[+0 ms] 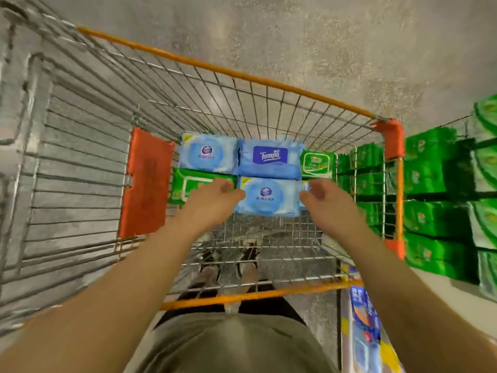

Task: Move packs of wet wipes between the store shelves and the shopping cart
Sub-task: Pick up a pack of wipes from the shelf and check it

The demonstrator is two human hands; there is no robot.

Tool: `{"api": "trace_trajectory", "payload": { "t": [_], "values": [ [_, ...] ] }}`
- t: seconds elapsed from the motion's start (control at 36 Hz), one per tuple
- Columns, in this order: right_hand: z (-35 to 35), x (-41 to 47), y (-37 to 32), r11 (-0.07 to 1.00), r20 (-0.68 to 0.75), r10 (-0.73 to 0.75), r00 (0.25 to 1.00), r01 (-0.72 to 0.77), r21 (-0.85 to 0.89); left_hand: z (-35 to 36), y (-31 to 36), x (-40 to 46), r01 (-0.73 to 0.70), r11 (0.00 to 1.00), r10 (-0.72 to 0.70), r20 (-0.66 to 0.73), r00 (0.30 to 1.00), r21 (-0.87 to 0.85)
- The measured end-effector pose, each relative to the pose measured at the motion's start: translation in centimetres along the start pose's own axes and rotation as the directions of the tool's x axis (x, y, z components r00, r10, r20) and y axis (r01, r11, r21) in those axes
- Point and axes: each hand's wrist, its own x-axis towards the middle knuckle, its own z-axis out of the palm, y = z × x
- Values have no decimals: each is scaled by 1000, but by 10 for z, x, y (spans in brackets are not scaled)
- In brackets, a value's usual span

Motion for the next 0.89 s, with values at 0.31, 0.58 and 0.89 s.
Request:
{"api": "trace_trajectory", "payload": {
  "t": [0.31,0.58,0.89],
  "values": [
    [60,98,49,967,72,174,982,-184,174,79,1,80,179,951,-188,-13,982,-253],
    [109,151,56,959,50,246,968,-250,130,121,-1,127,228,907,-280,-103,955,-355],
    [113,139,66,849,181,354,917,-397,348,146,-20,130,265,871,-363,-179,914,-415]
  ]
}}
